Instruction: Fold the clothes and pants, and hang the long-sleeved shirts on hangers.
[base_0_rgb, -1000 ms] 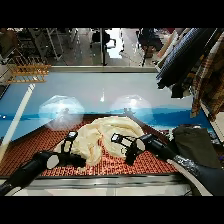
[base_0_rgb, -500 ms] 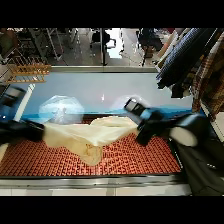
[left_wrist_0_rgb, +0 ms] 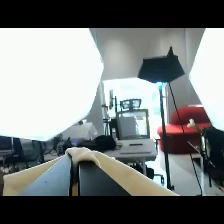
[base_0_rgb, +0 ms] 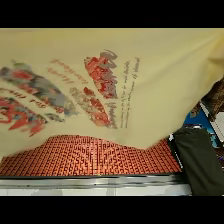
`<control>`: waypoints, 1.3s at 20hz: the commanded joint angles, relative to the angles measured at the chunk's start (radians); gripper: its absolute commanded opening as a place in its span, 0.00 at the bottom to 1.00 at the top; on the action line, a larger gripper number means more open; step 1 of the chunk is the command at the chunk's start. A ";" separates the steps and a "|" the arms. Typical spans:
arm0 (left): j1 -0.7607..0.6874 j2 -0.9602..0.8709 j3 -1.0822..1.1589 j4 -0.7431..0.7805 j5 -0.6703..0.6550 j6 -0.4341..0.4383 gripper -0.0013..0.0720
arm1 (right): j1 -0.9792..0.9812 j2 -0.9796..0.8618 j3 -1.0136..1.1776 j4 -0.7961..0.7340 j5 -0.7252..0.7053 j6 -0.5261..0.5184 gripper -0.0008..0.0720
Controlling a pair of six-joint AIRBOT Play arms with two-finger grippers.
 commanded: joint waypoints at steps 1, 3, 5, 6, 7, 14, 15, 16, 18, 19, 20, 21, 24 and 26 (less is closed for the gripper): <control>0.023 -0.061 0.031 -0.060 -0.024 0.005 0.02 | 0.000 -0.072 0.038 -0.098 -0.080 0.002 0.03; 0.023 -0.177 -0.029 -0.137 -0.177 0.013 0.02 | -0.050 -0.183 0.038 -0.164 -0.043 0.057 0.03; 0.021 -0.324 -0.136 -0.204 -0.249 0.069 0.02 | -0.168 -0.340 0.035 -0.164 0.043 0.135 0.03; 0.016 -0.404 -0.194 -0.213 -0.239 0.075 0.02 | -0.229 -0.432 0.024 -0.156 0.074 0.166 0.03; 0.004 -0.500 -0.246 -0.220 -0.217 0.076 0.02 | -0.274 -0.520 0.008 -0.139 0.073 0.171 0.03; -0.145 -1.158 -0.162 -0.262 0.026 0.203 0.02 | -0.346 -1.108 -0.006 -0.082 -0.380 0.173 0.04; -0.145 -1.205 -0.102 -0.262 0.021 0.181 0.02 | -0.348 -1.136 -0.006 -0.082 -0.428 0.174 0.11; -0.142 -1.229 -0.054 -0.261 0.014 0.178 0.08 | -0.349 -1.144 -0.003 -0.082 -0.431 0.179 0.39; -0.122 -1.218 0.005 -0.229 -0.049 0.156 0.90 | -0.366 -1.137 0.030 -0.082 -0.303 0.179 0.73; -0.107 -1.198 0.020 -0.191 -0.134 0.112 0.94 | -0.385 -1.131 0.052 -0.079 -0.195 0.179 0.73; -0.088 -1.173 0.022 -0.130 -0.255 0.059 0.94 | -0.415 -1.122 0.068 -0.060 -0.068 0.179 0.73; -0.068 -1.156 0.021 -0.047 -0.386 0.003 0.89 | -0.454 -1.113 0.069 -0.004 0.058 0.175 0.74; -0.004 -1.131 -0.041 0.113 -0.770 -0.092 0.60 | -0.596 -1.112 0.030 0.293 0.431 0.018 0.75; 0.024 -1.017 -0.267 0.097 -0.757 -0.092 0.57 | -0.679 -1.112 -0.061 0.435 0.583 -0.035 0.75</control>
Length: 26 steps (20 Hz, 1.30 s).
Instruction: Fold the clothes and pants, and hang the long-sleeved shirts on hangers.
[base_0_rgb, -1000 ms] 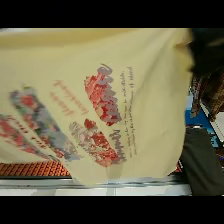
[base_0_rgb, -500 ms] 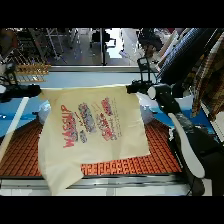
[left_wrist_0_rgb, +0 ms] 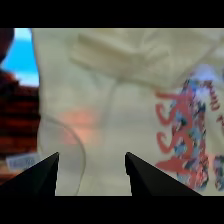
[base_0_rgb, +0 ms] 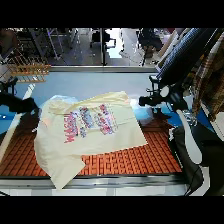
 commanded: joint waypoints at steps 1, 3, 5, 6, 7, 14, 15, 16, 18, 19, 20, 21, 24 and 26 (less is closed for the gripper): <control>0.048 0.172 -0.316 0.076 -0.148 -0.058 0.58 | -0.135 -0.001 -0.121 0.262 0.374 -0.121 0.75; 0.055 0.362 -0.645 0.072 -0.058 -0.055 0.74 | -0.181 -0.001 -0.237 0.264 0.438 -0.138 0.75; 0.068 0.533 -0.923 0.068 0.024 -0.051 0.91 | -0.206 -0.001 -0.310 0.263 0.462 -0.163 0.75; 0.073 0.592 -1.016 0.068 0.039 -0.050 0.91 | -0.212 -0.001 -0.328 0.261 0.464 -0.180 0.75; 0.076 0.642 -1.094 0.068 0.040 -0.050 0.91 | -0.215 -0.001 -0.338 0.255 0.463 -0.196 0.74; 0.076 0.719 -1.304 0.002 0.155 -0.050 0.91 | -0.208 -0.008 -0.341 0.183 0.434 -0.243 0.74; 0.076 0.719 -1.321 -0.039 0.203 -0.050 0.91 | -0.203 -0.013 -0.341 0.185 0.426 -0.243 0.74; 0.076 0.717 -1.343 -0.078 0.252 -0.050 0.91 | -0.194 -0.021 -0.341 0.186 0.420 -0.243 0.73; 0.076 0.717 -1.386 -0.130 0.322 -0.051 0.88 | -0.165 -0.032 -0.345 0.188 0.399 -0.251 0.70; 0.076 0.717 -1.402 -0.146 0.356 -0.051 0.84 | -0.148 -0.037 -0.351 0.193 0.393 -0.258 0.68; 0.076 0.717 -1.411 -0.165 0.389 -0.051 0.75 | -0.130 -0.041 -0.357 0.201 0.392 -0.257 0.68; 0.076 0.717 -1.415 -0.185 0.409 -0.051 0.58 | -0.115 -0.041 -0.369 0.211 0.387 -0.258 0.56; 0.078 0.727 -1.410 -0.249 0.396 0.028 0.02 | -0.093 -0.028 -0.374 0.240 0.443 -0.267 0.03; 0.102 0.750 -1.350 -0.314 0.312 0.101 0.02 | -0.097 0.034 -0.372 0.244 0.467 -0.268 0.03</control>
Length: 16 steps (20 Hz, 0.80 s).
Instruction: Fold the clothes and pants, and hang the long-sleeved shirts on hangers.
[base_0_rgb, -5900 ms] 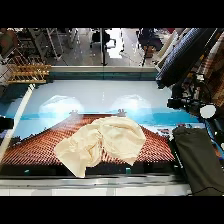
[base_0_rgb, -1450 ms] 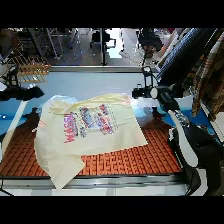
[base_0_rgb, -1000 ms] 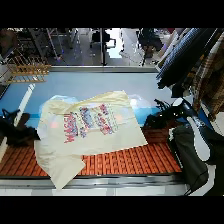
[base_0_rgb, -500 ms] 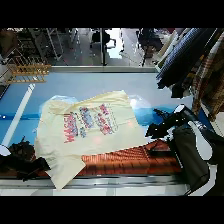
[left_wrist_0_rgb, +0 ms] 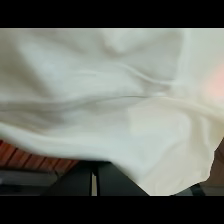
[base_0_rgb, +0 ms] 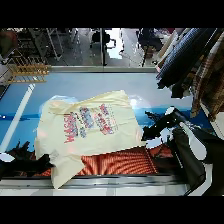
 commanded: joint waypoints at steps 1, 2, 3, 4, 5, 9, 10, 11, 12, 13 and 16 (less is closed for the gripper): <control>0.037 0.039 0.093 -0.143 -0.115 0.110 0.02 | 0.010 0.105 0.003 0.033 0.057 -0.007 0.03; 0.062 0.060 0.165 -0.182 -0.180 0.134 0.02 | 0.010 0.164 0.013 0.033 0.060 -0.008 0.03; 0.091 0.083 0.252 -0.223 -0.248 0.149 0.02 | 0.010 0.237 0.033 0.033 0.074 -0.007 0.03; 0.119 0.105 0.342 -0.263 -0.310 0.157 0.02 | 0.011 0.310 0.059 0.033 0.090 -0.007 0.03; 0.150 0.126 0.437 -0.312 -0.371 0.156 0.03 | 0.011 0.396 0.091 0.033 0.103 -0.006 0.03; 0.319 0.211 0.839 -0.681 -0.512 0.155 0.03 | 0.011 0.740 0.243 0.032 0.060 -0.005 0.03; 0.366 0.227 0.919 -0.809 -0.515 0.154 0.03 | 0.011 0.816 0.288 0.032 0.039 0.005 0.03; 0.409 0.238 0.992 -0.959 -0.513 0.154 0.03 | 0.011 0.881 0.333 0.032 0.021 0.005 0.03; 0.459 0.245 1.062 -1.155 -0.498 0.155 0.03 | 0.011 0.946 0.384 0.025 -0.010 0.005 0.03; 0.505 0.247 1.120 -1.348 -0.463 0.154 0.02 | 0.011 0.999 0.435 0.005 -0.053 0.005 0.03; 0.679 0.246 1.248 -1.856 -0.282 0.156 0.02 | 0.011 1.122 0.579 -0.076 -0.219 0.005 0.03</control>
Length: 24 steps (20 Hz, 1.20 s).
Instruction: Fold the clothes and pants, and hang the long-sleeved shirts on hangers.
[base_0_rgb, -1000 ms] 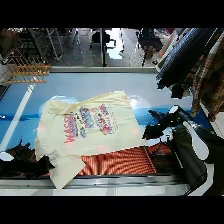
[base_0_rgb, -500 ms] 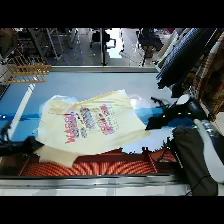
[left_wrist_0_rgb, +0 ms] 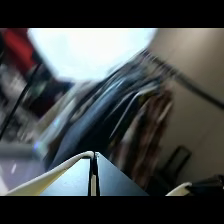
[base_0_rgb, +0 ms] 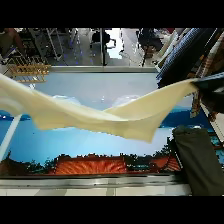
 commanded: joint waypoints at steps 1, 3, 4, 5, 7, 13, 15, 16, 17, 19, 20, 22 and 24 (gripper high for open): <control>0.214 0.008 0.166 -0.626 0.171 0.001 0.02 | 0.001 0.159 0.165 -0.080 -0.216 0.002 0.03; 0.334 0.006 0.181 -0.646 0.198 0.000 0.02 | 0.001 0.175 0.232 -0.093 -0.297 0.002 0.03; 0.371 0.000 0.181 -0.594 0.187 0.000 0.02 | 0.001 0.174 0.249 -0.094 -0.317 0.001 0.03; 0.381 -0.002 0.181 -0.516 0.176 0.000 0.02 | 0.001 0.172 0.246 -0.097 -0.331 0.001 0.03; 0.379 -0.005 0.181 -0.252 0.117 0.000 0.02 | 0.001 0.145 0.228 -0.100 -0.312 0.002 0.03; 0.053 -0.016 0.051 0.528 -0.073 0.013 0.03 | 0.001 -0.096 0.029 -0.062 -0.050 0.134 0.03; -0.147 -0.017 -0.151 0.635 -0.023 0.080 0.03 | 0.019 -0.187 -0.132 -0.044 -0.058 0.134 0.03; -0.245 -0.023 -0.266 0.700 0.042 0.101 0.03 | 0.040 -0.234 -0.224 -0.047 -0.104 0.133 0.03; -0.344 -0.039 -0.393 0.770 0.153 0.106 0.02 | 0.063 -0.280 -0.309 -0.048 -0.170 0.133 0.03; -0.502 -0.124 -0.593 0.855 0.470 0.106 0.02 | 0.108 -0.393 -0.460 -0.079 -0.380 0.133 0.03; -0.556 -0.200 -0.641 0.877 0.615 0.108 0.02 | 0.117 -0.454 -0.503 -0.090 -0.487 0.139 0.03; -0.622 -0.415 -0.615 0.874 0.769 0.153 0.02 | 0.119 -0.600 -0.520 -0.092 -0.670 0.184 0.03; -0.637 -0.621 -0.477 0.843 0.737 0.181 0.02 | 0.118 -0.727 -0.481 -0.082 -0.800 0.187 0.03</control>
